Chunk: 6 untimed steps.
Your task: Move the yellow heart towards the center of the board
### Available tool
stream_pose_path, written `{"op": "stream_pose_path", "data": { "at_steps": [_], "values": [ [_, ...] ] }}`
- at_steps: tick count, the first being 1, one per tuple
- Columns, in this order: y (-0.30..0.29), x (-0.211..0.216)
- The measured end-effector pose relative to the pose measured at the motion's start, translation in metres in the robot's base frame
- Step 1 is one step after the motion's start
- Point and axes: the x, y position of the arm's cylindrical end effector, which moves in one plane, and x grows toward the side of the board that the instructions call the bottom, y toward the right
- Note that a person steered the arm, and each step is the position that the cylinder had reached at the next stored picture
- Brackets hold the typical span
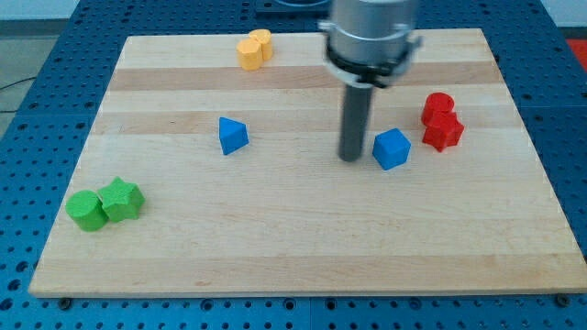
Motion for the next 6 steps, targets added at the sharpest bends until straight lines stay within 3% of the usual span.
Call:
{"op": "stream_pose_path", "data": {
  "at_steps": [1, 2, 3, 4, 6],
  "values": [
    [0.038, -0.013],
    [0.089, 0.008],
    [0.064, 0.000],
    [0.015, 0.029],
    [0.108, 0.047]
  ]
}}
